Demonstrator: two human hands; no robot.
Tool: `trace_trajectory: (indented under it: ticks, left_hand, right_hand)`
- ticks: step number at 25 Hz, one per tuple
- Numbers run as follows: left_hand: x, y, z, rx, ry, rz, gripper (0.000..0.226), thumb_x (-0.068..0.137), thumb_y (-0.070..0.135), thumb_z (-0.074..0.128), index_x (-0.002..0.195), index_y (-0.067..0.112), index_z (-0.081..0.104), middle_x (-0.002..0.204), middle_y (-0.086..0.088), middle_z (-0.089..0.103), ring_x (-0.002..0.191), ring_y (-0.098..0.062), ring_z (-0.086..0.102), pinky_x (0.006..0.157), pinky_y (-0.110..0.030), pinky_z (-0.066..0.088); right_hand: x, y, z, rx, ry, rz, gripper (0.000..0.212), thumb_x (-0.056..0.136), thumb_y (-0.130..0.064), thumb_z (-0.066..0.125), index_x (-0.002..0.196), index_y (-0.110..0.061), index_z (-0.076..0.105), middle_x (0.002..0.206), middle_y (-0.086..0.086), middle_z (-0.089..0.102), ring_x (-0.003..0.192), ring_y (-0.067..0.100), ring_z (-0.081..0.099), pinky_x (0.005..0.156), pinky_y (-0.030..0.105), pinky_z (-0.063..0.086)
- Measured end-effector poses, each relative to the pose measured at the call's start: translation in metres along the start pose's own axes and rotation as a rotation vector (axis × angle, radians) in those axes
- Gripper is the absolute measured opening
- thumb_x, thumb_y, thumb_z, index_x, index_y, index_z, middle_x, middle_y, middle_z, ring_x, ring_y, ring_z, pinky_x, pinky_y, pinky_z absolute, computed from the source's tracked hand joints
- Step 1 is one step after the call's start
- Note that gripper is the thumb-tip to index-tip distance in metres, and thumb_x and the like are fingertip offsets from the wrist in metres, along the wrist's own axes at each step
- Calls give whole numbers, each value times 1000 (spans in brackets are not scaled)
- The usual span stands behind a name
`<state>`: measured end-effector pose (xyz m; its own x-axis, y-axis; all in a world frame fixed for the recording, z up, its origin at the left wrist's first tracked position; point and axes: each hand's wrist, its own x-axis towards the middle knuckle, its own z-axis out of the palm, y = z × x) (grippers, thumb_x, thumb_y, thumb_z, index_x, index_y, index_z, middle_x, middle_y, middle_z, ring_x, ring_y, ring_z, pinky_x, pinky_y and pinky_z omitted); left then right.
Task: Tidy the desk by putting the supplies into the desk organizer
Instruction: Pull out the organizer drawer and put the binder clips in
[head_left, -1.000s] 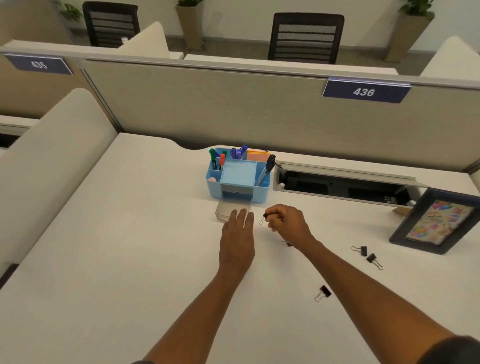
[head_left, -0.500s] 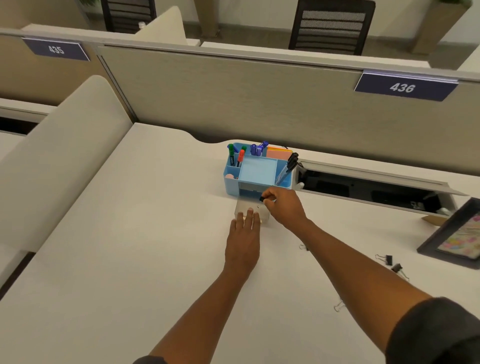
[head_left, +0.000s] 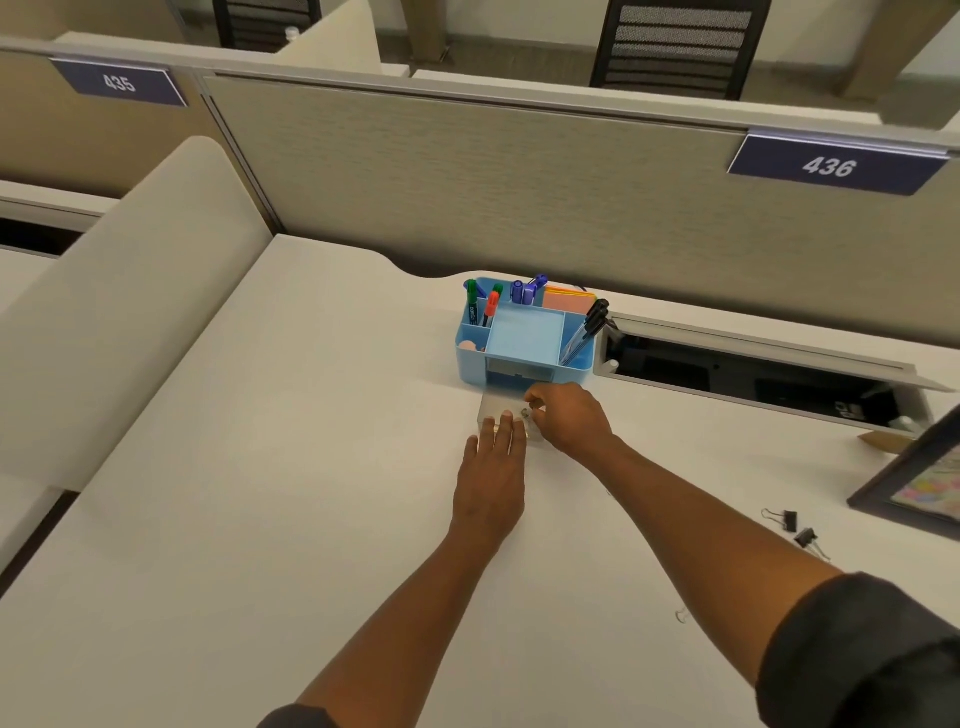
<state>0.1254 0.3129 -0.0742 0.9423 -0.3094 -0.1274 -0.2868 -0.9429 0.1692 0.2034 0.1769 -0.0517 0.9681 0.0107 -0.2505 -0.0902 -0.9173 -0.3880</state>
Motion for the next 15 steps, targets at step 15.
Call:
trace_trajectory:
  ticks: [15]
  left_hand:
    - [-15, 79, -7, -209, 45, 107, 54, 100, 25, 49, 149, 21, 28, 153, -3, 35, 127, -21, 48, 99, -30, 44]
  right_hand:
    - [-100, 93, -9, 258, 259, 152, 29, 96, -17, 56, 125, -21, 60, 124, -2, 64, 108, 14, 60, 97, 23, 41]
